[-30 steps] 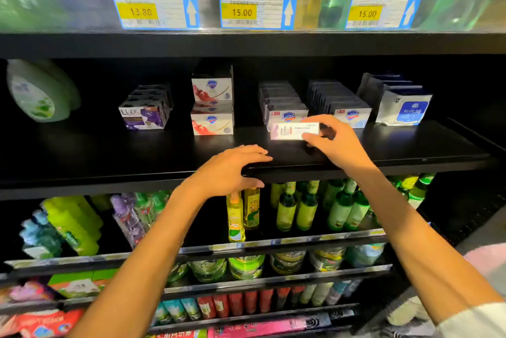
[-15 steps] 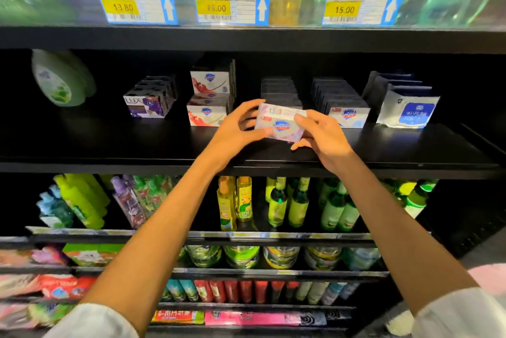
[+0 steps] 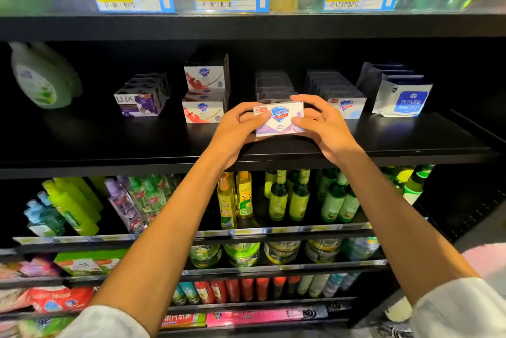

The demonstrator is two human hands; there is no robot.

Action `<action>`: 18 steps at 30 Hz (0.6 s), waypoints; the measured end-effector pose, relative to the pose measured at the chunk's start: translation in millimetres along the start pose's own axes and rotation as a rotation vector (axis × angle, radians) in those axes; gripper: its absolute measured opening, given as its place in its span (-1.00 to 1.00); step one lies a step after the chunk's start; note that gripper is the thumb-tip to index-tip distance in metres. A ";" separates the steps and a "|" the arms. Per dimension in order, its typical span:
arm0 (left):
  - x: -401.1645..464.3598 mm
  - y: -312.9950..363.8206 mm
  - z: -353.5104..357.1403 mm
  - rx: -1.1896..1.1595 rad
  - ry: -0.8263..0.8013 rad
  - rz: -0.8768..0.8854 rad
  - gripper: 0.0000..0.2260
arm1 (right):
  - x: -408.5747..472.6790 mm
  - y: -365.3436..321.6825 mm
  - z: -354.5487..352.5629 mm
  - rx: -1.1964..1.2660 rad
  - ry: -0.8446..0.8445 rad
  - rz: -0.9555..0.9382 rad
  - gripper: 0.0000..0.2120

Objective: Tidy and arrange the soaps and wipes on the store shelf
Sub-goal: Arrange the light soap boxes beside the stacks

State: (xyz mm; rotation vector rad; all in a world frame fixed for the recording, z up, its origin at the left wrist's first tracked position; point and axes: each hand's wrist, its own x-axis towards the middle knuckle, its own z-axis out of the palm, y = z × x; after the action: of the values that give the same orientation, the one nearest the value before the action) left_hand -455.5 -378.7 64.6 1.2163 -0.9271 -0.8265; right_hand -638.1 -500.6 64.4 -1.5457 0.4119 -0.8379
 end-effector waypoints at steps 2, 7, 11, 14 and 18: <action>1.0 -1.0 -2.8 -0.037 -0.030 0.029 -0.62 | -0.2 0.6 -0.1 0.022 0.019 0.005 -0.60; 5.9 -8.7 -13.0 -0.060 -0.127 0.144 -0.36 | 0.0 -0.5 1.3 0.088 0.061 0.011 -0.61; 7.8 -11.8 -12.9 -0.001 -0.147 0.180 -0.36 | 0.2 0.4 2.7 0.076 0.038 0.021 -0.62; 8.4 -12.2 -12.7 -0.023 -0.127 0.167 -0.41 | 1.6 2.9 2.0 0.058 0.016 -0.004 -0.53; 8.4 -10.2 -11.3 -0.051 -0.093 0.122 -0.46 | 1.7 4.7 0.6 0.034 -0.009 -0.064 -0.28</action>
State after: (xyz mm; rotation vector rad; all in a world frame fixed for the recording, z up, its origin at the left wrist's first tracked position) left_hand -442.1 -383.4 54.7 1.0735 -1.0391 -0.8093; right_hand -635.5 -502.2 60.3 -1.5370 0.3412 -0.8827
